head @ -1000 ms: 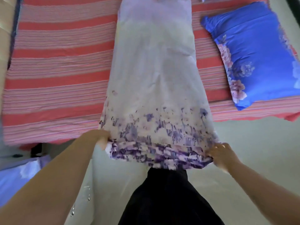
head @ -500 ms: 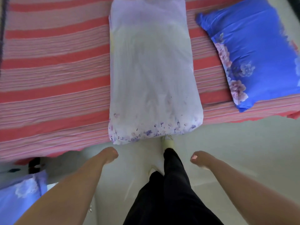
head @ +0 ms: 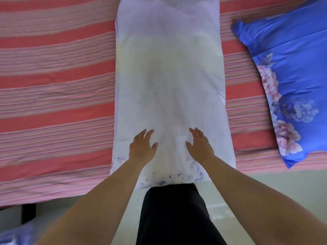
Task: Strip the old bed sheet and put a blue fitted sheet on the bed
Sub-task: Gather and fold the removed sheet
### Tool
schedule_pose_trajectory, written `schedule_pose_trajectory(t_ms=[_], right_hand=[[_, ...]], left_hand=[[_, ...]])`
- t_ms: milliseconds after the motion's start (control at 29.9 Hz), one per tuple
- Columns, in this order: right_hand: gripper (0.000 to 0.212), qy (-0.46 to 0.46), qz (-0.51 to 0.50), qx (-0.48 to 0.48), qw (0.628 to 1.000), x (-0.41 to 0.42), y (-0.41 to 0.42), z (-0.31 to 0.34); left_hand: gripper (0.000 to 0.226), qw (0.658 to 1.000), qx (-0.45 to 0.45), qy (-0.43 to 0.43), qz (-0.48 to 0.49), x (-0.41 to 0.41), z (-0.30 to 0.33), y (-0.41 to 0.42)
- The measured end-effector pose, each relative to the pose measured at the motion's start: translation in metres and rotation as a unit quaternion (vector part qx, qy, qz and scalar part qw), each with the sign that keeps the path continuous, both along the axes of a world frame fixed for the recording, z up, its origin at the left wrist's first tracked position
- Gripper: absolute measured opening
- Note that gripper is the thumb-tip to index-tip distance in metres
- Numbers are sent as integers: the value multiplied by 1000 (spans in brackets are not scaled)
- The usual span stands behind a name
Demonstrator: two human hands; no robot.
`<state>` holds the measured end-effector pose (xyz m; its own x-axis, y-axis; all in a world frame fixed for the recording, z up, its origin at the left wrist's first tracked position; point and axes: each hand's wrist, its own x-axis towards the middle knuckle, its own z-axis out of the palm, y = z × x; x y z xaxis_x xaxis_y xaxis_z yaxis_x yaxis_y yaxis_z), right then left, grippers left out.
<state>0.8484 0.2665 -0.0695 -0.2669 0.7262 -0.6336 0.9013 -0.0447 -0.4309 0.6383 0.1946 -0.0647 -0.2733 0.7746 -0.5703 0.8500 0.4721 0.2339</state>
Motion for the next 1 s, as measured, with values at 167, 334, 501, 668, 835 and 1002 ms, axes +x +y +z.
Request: schedule_pose_trajectory(t_ms=[167, 334, 501, 668, 835, 1002], right_hand=[[61, 53, 131, 80, 987, -40, 43, -62], [64, -114, 89, 100, 984, -4, 85, -146], [71, -219, -365, 68, 902, 78, 111, -163], [68, -83, -457, 84, 882, 44, 173, -160], [73, -31, -510, 20, 859, 41, 200, -149], [66, 65, -558, 10, 828, 43, 196, -111]], left_hand=[[60, 969, 110, 41, -218, -6, -73, 52], [62, 982, 13, 96, -159, -74, -150, 75], [90, 930, -93, 79, 346, -173, -159, 66], [99, 890, 5, -5, 457, -180, -159, 123], [117, 834, 2, -176, 523, -198, -152, 129], [80, 802, 78, -267, 529, -184, -102, 119]])
